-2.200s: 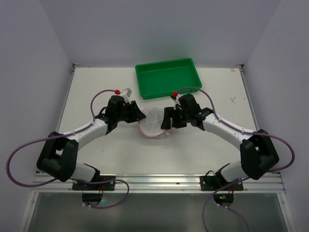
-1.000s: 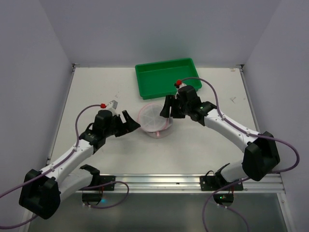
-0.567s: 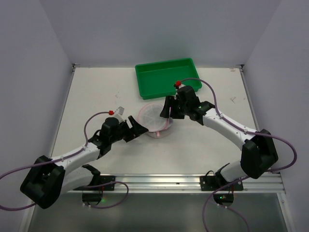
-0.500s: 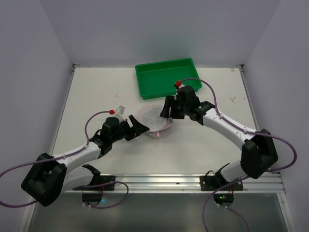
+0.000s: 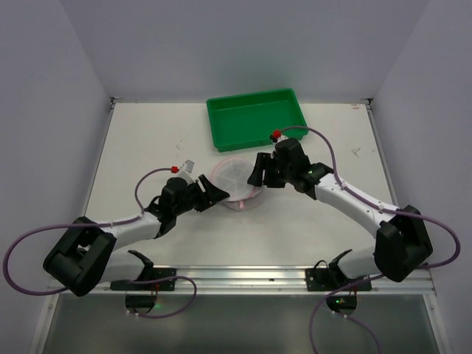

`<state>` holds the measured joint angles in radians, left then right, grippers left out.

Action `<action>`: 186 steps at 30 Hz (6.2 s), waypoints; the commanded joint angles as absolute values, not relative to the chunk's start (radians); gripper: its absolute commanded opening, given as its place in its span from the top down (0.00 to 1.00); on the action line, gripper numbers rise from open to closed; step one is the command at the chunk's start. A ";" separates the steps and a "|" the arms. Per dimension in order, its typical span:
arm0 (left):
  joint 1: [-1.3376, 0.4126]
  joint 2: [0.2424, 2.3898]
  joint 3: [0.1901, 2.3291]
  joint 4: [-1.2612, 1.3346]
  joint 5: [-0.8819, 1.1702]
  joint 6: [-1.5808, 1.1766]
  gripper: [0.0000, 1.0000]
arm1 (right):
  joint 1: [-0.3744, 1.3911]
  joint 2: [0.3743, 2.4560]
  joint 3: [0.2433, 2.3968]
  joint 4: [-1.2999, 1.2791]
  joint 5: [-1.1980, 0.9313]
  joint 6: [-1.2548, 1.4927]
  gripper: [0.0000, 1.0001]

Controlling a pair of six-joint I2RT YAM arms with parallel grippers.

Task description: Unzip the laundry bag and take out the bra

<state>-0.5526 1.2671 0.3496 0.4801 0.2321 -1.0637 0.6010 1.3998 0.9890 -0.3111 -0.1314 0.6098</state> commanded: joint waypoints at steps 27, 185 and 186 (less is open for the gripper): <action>-0.609 1.256 0.646 0.209 0.144 -1.239 1.00 | 0.851 1.187 0.687 0.144 -0.029 0.762 0.70; -0.557 1.250 0.690 0.077 0.222 -1.109 1.00 | 0.861 1.448 0.865 0.010 0.128 0.457 0.70; -0.557 1.250 0.689 0.077 0.225 -1.111 1.00 | 0.838 1.445 0.858 0.047 0.097 0.465 0.71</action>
